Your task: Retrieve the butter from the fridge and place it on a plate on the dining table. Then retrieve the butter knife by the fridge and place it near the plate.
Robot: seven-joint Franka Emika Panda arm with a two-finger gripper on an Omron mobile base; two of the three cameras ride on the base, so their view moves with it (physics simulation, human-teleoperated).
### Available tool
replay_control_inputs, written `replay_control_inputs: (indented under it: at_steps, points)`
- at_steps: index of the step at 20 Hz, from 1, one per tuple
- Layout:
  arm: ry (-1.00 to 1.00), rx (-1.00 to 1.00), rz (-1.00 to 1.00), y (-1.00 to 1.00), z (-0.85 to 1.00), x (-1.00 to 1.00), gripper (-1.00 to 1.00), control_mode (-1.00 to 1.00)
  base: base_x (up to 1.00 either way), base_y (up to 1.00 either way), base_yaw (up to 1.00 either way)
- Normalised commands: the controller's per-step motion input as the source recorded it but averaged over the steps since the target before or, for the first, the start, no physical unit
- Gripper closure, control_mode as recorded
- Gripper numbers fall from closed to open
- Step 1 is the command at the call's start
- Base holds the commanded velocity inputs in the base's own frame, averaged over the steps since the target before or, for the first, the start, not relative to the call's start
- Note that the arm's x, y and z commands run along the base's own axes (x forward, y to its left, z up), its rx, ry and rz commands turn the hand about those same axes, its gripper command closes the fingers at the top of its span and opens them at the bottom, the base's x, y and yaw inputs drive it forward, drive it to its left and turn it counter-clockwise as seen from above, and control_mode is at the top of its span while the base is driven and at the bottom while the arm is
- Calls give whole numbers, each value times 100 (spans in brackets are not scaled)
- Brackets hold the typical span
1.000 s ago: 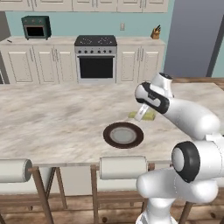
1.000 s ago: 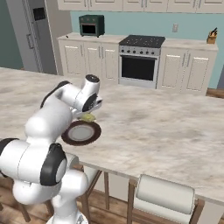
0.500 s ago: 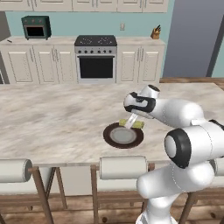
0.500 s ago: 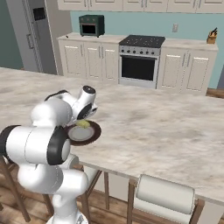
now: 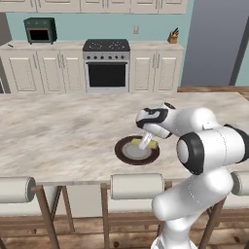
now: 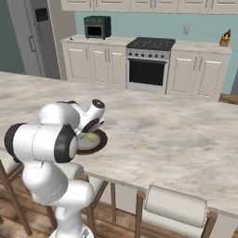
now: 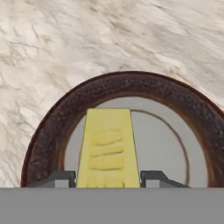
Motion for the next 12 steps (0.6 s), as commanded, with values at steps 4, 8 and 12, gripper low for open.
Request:
replay_control_inputs:
  at_steps: [4,8,12]
  points:
    - [-7,2,6,10,-26,6,100,-100,0,0,0]
    - [-5,1,5,11,-20,4,100,-100,0,0,0]
    - [0,0,4,12,-19,10,100,-100,0,0,0]
